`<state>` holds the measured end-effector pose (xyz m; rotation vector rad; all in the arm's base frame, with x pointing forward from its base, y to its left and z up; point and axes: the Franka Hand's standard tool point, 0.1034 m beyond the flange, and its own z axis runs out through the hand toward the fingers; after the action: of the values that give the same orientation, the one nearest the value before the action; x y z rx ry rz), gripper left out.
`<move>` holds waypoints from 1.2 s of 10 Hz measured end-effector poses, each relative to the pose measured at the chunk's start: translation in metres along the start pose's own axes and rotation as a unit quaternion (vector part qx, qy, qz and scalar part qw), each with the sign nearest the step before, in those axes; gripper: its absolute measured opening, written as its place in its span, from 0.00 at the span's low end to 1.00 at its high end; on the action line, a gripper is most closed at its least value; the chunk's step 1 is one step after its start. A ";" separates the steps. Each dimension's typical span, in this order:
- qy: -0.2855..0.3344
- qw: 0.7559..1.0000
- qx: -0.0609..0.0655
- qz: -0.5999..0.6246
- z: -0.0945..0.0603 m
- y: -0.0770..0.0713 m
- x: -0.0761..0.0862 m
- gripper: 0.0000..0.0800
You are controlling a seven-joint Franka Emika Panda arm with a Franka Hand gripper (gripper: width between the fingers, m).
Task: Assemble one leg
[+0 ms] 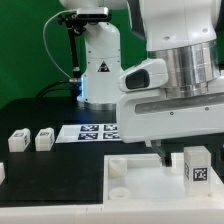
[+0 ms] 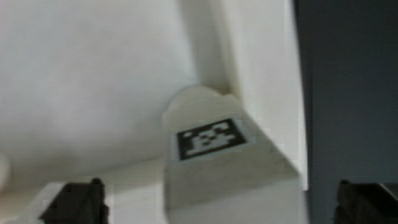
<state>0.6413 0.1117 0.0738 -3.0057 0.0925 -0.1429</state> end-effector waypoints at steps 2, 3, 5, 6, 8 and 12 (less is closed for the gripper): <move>0.000 1.000 0.000 0.012 0.000 0.000 0.000 0.68; 0.000 1.000 0.000 0.009 0.000 0.000 0.000 0.51; 0.002 0.997 0.001 0.083 -0.001 0.000 0.001 0.37; 0.002 0.993 0.000 0.117 -0.001 0.000 0.001 0.37; 0.002 0.983 0.002 0.184 -0.002 0.001 0.002 0.37; 0.005 0.944 -0.016 0.330 -0.002 0.026 -0.001 0.39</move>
Offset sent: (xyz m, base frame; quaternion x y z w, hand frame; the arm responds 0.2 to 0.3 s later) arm 0.0000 0.0000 0.0000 0.0000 0.0000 0.0000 1.0000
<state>0.6388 0.0855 0.0723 -2.8153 1.0849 -0.0843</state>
